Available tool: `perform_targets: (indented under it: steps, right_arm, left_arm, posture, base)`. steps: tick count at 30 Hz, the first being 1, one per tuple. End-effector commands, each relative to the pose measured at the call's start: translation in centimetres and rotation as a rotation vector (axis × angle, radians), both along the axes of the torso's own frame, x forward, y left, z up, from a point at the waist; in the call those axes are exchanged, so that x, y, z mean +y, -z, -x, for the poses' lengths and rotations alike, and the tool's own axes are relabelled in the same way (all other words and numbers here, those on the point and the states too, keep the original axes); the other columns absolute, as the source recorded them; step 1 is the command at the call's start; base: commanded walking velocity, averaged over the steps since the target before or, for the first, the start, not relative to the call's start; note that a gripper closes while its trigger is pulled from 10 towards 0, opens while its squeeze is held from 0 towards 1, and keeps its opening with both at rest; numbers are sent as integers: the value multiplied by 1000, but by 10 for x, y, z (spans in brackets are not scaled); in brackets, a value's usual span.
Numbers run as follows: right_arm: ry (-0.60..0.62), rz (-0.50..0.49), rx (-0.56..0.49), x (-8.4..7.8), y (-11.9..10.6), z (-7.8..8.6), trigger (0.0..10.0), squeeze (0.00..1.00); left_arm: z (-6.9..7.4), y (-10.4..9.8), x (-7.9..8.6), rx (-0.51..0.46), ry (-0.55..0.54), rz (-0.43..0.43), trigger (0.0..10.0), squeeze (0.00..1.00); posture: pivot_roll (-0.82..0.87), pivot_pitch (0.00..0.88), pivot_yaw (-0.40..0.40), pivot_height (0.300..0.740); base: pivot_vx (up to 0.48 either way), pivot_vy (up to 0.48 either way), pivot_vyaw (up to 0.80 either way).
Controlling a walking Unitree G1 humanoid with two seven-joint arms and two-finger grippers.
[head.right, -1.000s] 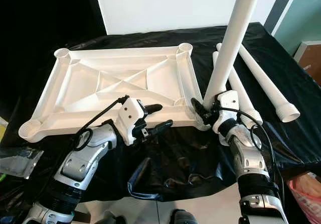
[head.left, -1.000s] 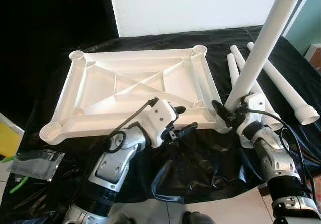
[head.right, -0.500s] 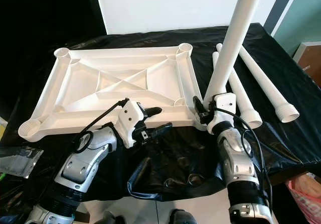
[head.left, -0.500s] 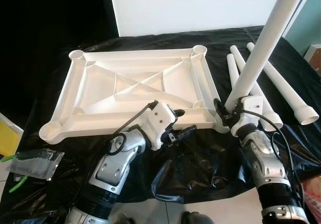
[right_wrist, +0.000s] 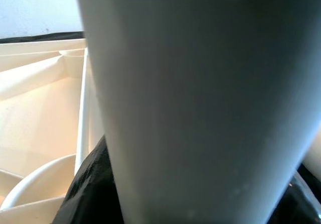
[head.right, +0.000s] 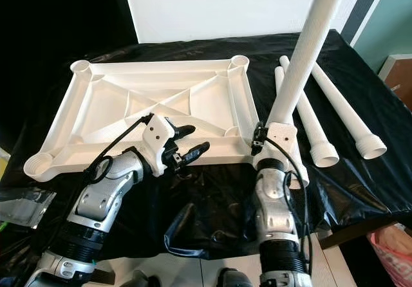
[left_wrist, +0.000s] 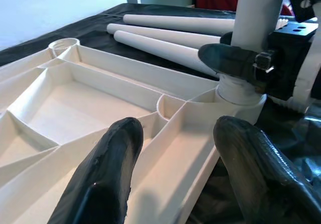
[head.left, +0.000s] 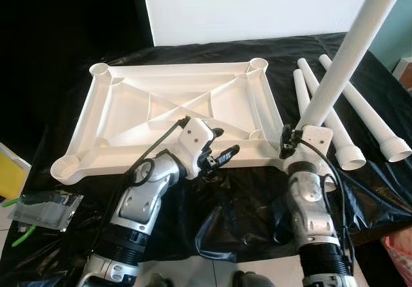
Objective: Building children table
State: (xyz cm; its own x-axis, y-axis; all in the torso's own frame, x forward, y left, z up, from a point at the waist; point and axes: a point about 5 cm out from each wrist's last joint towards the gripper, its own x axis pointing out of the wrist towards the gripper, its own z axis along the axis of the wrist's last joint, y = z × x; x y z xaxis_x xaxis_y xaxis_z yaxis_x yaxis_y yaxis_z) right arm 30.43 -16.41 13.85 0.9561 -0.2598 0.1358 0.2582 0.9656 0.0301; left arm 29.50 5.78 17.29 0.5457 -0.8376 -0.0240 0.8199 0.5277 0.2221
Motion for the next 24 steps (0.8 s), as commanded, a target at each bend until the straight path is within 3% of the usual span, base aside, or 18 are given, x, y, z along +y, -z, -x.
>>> perform_targets:
  steps: [1,10,11,15,23,24]
  right_arm:
    - [1,-11,110,2,22,5,10000,0]
    - [-20,-11,71,4,15,8,10000,0]
    - [-40,0,49,4,12,9,10000,1000]
    - [-97,25,6,1,6,14,10000,1000]
    - [-156,40,-24,-6,4,23,10000,1000]
    - [-170,43,-30,-6,4,25,10000,0]
  left_arm:
    - [-4,4,5,-1,-151,11,10000,0]
    - [-10,2,12,1,-162,0,10000,0]
    - [-13,1,16,-3,-172,-5,10000,0]
    - [-19,-2,27,-12,-208,-24,10000,0]
    - [-24,-3,35,-15,-230,-53,10000,0]
    - [-26,-3,37,-16,-238,-60,10000,0]
  posture:
    - [-77,99,19,740]
    - [-76,99,23,740]
    - [-77,99,25,740]
    - [-76,99,22,740]
    - [-83,103,25,740]
    - [-83,106,26,740]
  base:
    - [0,0,0]
    - [0,0,0]
    - [0,0,0]
    - [0,0,0]
    - [0,0,0]
    - [0,0,0]
